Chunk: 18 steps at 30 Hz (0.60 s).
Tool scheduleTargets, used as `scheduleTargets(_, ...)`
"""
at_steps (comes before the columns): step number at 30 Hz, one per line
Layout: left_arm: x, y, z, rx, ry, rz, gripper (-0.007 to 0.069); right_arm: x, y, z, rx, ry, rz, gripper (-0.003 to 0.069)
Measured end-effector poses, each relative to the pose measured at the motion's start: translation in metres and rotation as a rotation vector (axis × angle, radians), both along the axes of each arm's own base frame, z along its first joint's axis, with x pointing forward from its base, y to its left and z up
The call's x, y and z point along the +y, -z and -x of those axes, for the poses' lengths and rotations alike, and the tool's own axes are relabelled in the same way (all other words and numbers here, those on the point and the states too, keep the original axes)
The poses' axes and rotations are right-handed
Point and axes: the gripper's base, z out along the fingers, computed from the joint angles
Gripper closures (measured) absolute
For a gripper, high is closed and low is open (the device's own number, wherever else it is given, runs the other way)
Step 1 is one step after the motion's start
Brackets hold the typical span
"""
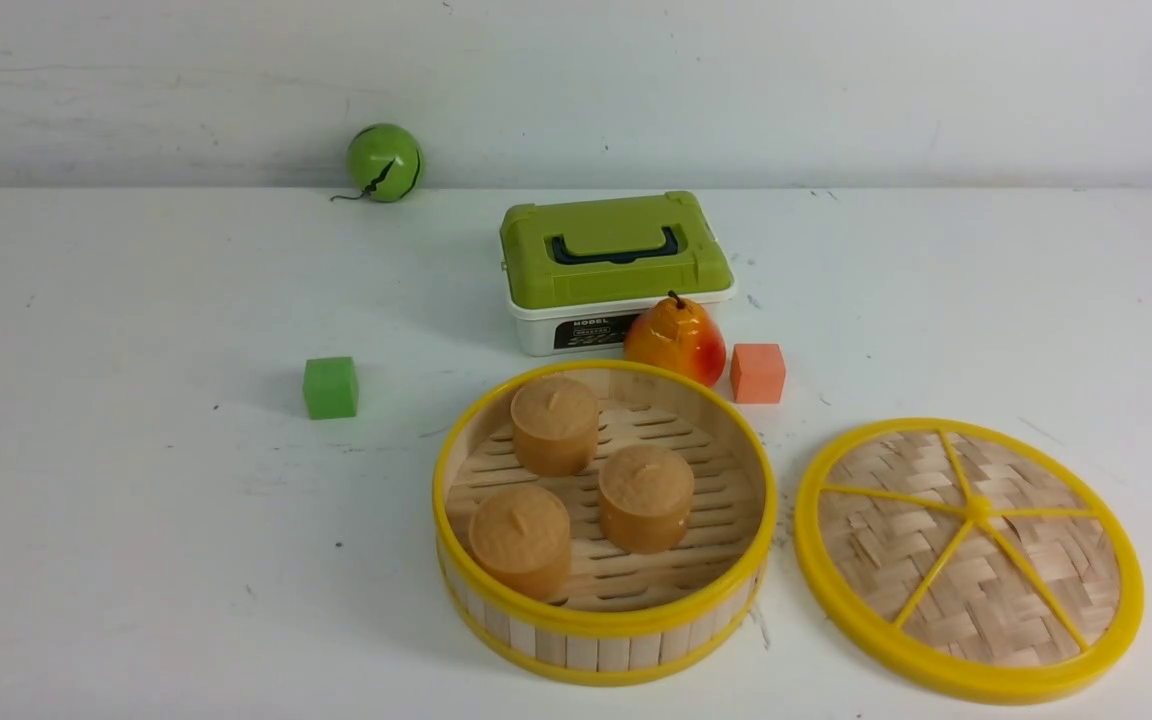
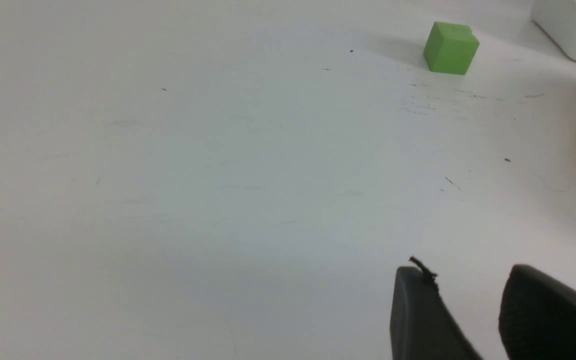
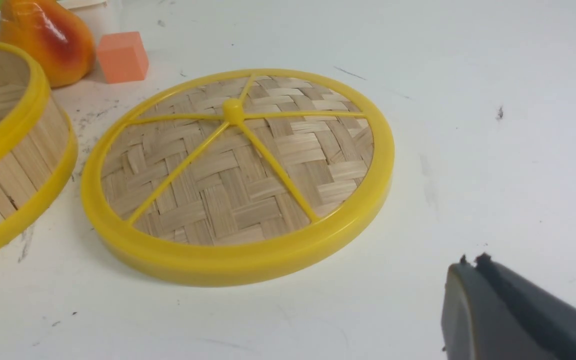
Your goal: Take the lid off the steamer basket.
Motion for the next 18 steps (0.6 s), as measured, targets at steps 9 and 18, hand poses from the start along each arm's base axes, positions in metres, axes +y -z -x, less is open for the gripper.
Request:
scheduleTargets(9, 0.0, -0.0001, 0.0, -0.001, 0.0, 0.0, 0.0385, 0.0, 0.0, 0.0, 0.0, 0.0, 0.0, 0.0652)
scheduleTargets(18, 0.0, -0.0004, -0.0001, -0.004, 0.0, 0.0, 0.0385, 0.0, 0.0, 0.0, 0.0, 0.0, 0.0, 0.0639)
